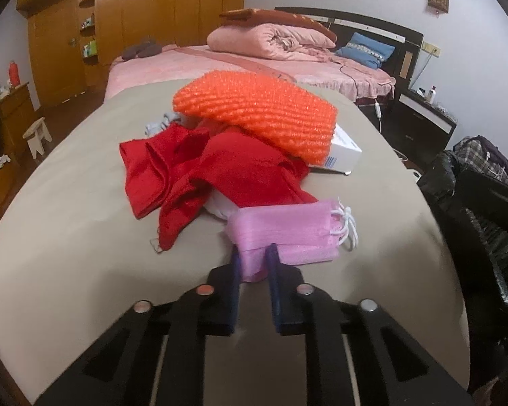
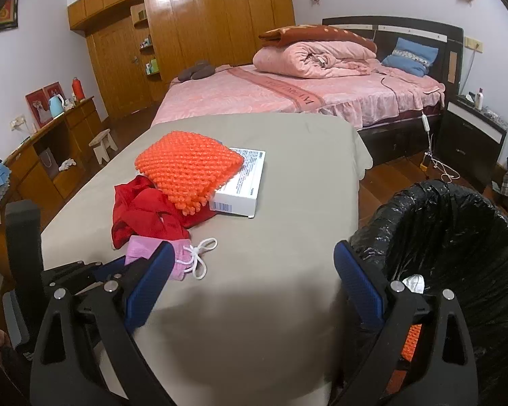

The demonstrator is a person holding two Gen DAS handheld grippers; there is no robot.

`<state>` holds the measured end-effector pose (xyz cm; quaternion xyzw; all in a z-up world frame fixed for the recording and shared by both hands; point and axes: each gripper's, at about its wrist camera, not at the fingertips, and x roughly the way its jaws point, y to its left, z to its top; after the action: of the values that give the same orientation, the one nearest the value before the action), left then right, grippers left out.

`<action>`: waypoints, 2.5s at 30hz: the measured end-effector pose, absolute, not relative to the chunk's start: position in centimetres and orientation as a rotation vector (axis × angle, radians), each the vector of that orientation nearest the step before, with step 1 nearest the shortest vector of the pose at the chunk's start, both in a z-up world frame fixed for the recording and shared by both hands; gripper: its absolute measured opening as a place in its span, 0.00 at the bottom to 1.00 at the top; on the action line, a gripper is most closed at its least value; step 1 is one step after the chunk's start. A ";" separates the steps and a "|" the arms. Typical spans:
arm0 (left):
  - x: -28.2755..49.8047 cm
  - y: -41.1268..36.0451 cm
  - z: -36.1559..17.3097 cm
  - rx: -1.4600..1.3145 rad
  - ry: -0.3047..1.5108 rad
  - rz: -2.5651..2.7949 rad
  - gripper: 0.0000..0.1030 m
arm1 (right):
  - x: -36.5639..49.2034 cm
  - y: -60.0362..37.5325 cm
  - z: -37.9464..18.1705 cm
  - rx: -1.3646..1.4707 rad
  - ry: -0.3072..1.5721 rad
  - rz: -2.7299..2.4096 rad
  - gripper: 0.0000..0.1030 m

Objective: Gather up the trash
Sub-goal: 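Grasp the pink mask bag with the left tool, then grasp the second orange mesh net with the right tool while the left tool holds the pink bag, then drop the orange net and pink bag into the bin, opening both tools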

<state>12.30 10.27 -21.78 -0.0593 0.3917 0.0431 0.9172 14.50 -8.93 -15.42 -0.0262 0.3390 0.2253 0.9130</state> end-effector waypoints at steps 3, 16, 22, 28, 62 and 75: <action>11.8 10.1 -20.9 -0.114 0.774 0.090 0.07 | 14.6 -9.0 -15.2 -0.053 0.692 0.459 0.90; 9.8 11.7 -13.6 -0.118 0.581 0.119 0.06 | 15.9 -8.0 -13.3 -0.036 0.650 0.471 0.90; 10.7 15.0 -11.9 -0.106 0.519 0.212 0.06 | 18.2 -4.7 -12.8 -0.057 0.630 0.509 0.90; 13.1 18.2 -12.5 -0.136 0.516 0.280 0.06 | 22.1 -1.2 -13.3 -0.044 0.639 0.543 0.90; 13.1 18.2 -11.0 -0.107 0.489 0.280 0.06 | 20.4 -2.9 -9.2 0.050 0.654 0.693 0.36; 12.6 11.8 -8.2 -0.076 0.455 0.153 0.06 | 17.0 -11.8 -6.5 0.104 0.591 0.549 0.36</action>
<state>12.61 11.84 -8.22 -0.0378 0.2250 0.0759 0.9707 17.04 -11.79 -6.48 0.0508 0.2874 0.2672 0.9184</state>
